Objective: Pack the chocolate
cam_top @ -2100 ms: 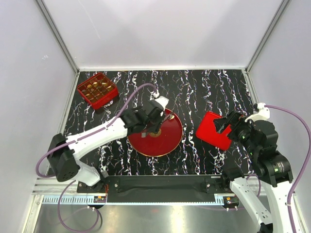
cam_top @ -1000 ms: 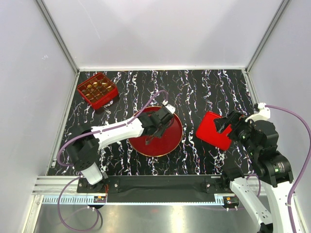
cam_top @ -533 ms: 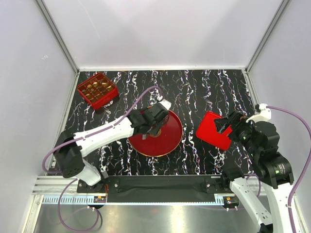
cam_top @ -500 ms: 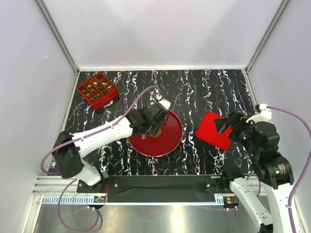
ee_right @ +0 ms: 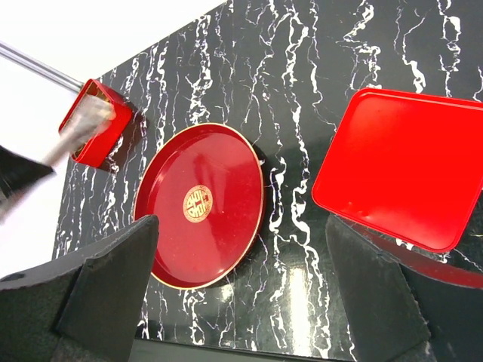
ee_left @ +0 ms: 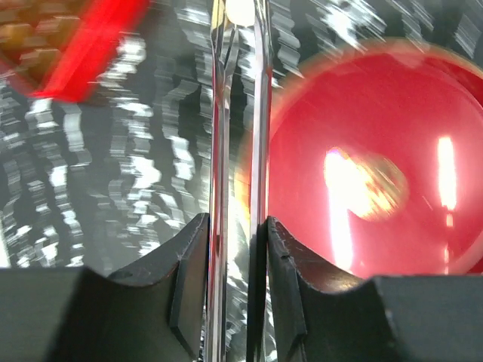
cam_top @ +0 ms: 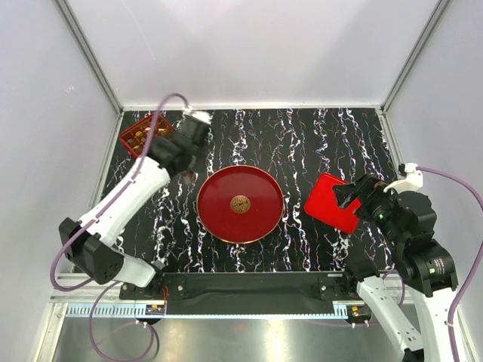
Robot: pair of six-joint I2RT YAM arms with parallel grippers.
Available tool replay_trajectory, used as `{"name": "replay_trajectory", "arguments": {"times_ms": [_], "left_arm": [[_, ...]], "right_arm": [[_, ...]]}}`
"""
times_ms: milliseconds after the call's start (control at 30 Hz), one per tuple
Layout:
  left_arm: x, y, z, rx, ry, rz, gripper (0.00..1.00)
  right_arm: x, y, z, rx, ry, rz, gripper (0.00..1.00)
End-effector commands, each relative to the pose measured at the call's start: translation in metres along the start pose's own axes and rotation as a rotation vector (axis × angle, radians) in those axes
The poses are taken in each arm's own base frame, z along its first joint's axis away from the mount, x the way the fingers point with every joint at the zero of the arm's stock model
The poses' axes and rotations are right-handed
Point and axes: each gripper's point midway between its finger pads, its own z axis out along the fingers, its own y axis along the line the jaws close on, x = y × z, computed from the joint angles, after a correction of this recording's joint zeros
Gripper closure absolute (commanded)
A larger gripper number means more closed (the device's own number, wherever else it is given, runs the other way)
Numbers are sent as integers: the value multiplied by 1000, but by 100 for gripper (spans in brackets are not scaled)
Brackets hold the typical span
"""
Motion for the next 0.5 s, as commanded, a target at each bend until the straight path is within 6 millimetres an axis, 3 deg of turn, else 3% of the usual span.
{"name": "replay_trajectory", "arguments": {"times_ms": [0,67,100,200,300,467], "left_arm": [[-30,58,0,-91,-39,-91,64],[-36,77,7,-116,-34,-136,64],[-34,99,17,-154,-7,-179,64],[-33,134,33,-213,23,-260,65],[-30,158,46,-242,44,-322,65],[-36,178,59,-275,44,-365,65]], "right_arm": [[-8,12,-3,-54,-26,13,0],[-8,12,0,-54,-28,14,0],[-7,11,1,-52,-26,15,0],[-4,16,4,-77,-10,12,0],[-2,17,7,-87,-2,12,0],[0,17,12,-89,0,4,0]]}}
